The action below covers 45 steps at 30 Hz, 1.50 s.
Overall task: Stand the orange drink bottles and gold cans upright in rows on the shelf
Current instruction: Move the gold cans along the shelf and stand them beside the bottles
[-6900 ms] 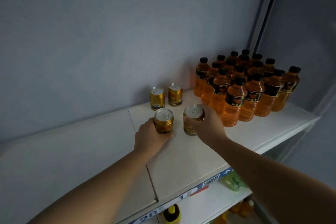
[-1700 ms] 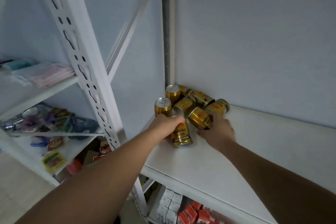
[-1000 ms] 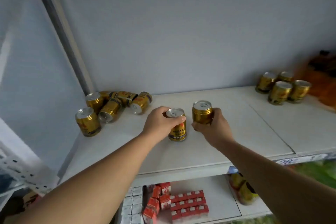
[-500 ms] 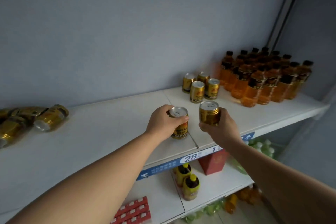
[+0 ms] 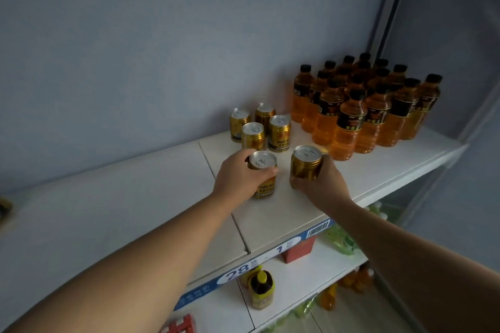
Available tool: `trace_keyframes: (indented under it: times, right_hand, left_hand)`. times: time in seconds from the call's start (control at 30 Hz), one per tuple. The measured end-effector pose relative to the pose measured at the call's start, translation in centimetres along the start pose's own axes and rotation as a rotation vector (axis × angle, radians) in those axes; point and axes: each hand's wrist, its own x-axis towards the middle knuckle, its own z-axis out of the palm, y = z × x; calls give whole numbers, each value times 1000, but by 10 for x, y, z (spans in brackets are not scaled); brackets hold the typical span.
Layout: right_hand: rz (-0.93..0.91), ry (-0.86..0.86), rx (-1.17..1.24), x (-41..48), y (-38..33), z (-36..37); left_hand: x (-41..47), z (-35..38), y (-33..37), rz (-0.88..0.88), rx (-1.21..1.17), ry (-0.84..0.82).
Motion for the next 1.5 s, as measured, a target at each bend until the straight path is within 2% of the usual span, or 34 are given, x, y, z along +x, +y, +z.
trace_keyframes:
  times: [0.23,0.6,1.5]
  right_hand:
    - [-29,-56,61,49,11,4]
    - [-220,-248,146,78,44,8]
    - [-261,-254,169,80,52,11]
  left_hand:
    - [26,25,3,-21,11,1]
    - [6,55,7,-158,-92,150]
    - [12,67,5,-212,-168,143]
